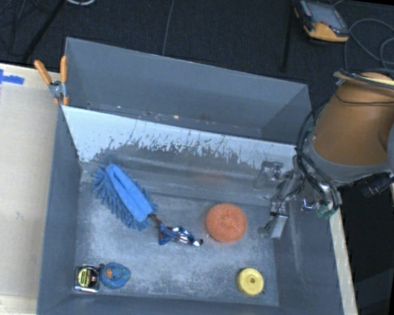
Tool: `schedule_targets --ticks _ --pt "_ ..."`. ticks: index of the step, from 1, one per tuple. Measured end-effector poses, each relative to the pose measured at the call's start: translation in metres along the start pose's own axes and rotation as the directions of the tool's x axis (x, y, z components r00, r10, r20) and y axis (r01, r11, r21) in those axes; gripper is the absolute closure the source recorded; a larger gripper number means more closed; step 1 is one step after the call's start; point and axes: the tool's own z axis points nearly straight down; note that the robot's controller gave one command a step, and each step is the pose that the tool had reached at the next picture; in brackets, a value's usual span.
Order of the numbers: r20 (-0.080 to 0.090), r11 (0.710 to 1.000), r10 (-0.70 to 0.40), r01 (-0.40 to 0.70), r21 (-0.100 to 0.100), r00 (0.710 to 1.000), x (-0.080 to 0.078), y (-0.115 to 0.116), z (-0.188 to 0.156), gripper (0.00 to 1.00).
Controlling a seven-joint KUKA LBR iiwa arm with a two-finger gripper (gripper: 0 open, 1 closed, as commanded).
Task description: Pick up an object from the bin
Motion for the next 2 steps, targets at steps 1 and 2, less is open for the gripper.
schedule_targets --ticks 1,2 --pt "0.008 1.0 -0.002 0.002 0.001 1.0 -0.001 0.0 -0.005 0.0" --pt "0.012 1.0 0.012 -0.012 0.001 1.0 -0.012 -0.001 0.071 0.0"
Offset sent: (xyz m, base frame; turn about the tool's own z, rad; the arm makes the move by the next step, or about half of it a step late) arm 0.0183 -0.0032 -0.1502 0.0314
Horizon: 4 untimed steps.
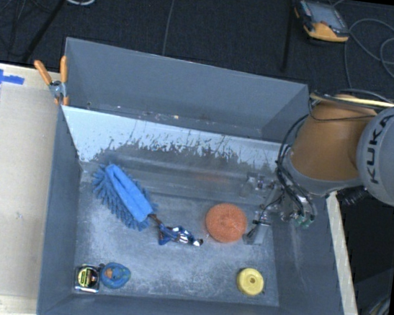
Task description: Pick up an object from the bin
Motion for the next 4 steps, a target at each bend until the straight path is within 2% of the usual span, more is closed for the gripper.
schedule_targets --ticks 1,2,3,4 --pt "-0.009 1.0 0.003 -0.003 -0.001 1.0 0.0 0.0 0.049 0.0" --pt "-0.004 0.992 0.13 -0.13 0.001 0.992 -0.001 -0.004 0.004 0.0" --pt "0.001 0.998 0.06 -0.06 0.0 0.998 0.001 0.0 0.061 0.0" --pt "0.0 0.988 0.156 -0.156 0.001 0.988 0.007 0.003 0.078 1.0"
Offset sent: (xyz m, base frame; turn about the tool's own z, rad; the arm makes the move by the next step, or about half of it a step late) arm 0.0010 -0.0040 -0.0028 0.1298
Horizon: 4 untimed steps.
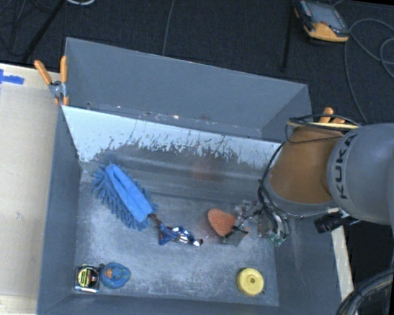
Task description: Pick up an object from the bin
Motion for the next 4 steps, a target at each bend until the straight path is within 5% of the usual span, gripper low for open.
schedule_targets --ticks 4 --pt "-0.003 1.0 -0.002 0.002 0.0 1.0 0.001 0.0 -0.026 1.0"
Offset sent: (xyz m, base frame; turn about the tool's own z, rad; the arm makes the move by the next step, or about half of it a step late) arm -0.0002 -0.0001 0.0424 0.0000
